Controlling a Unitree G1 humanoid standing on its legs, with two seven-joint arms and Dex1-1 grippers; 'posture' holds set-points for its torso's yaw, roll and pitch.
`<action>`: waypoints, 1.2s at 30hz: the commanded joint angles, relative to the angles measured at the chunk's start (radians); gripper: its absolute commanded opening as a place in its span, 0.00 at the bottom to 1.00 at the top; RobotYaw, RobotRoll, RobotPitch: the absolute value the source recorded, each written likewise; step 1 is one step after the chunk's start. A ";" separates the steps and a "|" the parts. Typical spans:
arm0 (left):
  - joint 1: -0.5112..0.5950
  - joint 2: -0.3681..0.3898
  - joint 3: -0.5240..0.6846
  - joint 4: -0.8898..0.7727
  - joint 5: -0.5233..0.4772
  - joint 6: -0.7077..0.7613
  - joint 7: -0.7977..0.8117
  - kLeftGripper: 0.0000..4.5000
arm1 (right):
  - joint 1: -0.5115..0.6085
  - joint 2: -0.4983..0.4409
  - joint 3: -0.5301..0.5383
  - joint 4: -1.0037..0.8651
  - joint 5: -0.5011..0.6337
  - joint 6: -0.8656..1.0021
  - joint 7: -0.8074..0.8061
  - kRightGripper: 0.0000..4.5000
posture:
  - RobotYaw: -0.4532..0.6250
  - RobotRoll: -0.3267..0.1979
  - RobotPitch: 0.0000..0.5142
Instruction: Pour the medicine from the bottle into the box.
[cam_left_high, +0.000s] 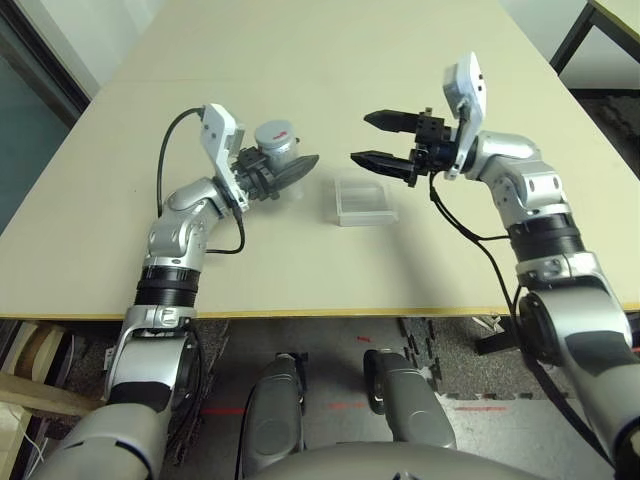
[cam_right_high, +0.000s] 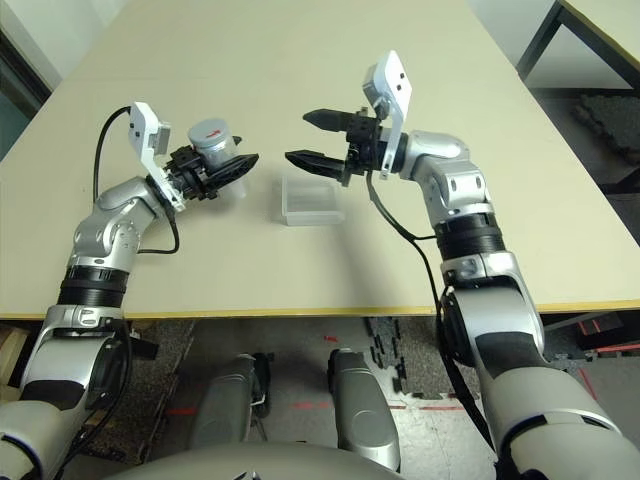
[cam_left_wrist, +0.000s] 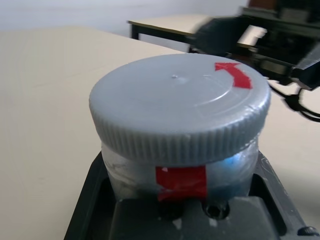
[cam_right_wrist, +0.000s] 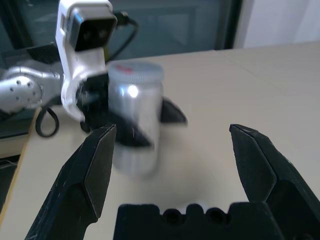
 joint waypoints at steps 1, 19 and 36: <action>-0.029 -0.009 -0.027 0.025 0.018 0.007 -0.032 0.59 | -0.040 0.020 0.028 0.046 -0.034 -0.013 0.020 1.00 | 0.29 0.62 0.19; -0.072 -0.030 -0.040 0.114 0.066 -0.052 -0.070 0.59 | -0.123 0.087 0.029 0.150 -0.052 0.043 0.068 1.00 | 0.28 0.62 0.21; -0.074 -0.032 -0.041 0.132 0.087 -0.074 -0.080 0.59 | -0.173 0.135 0.011 0.258 -0.072 0.007 0.047 1.00 | 0.29 0.62 0.25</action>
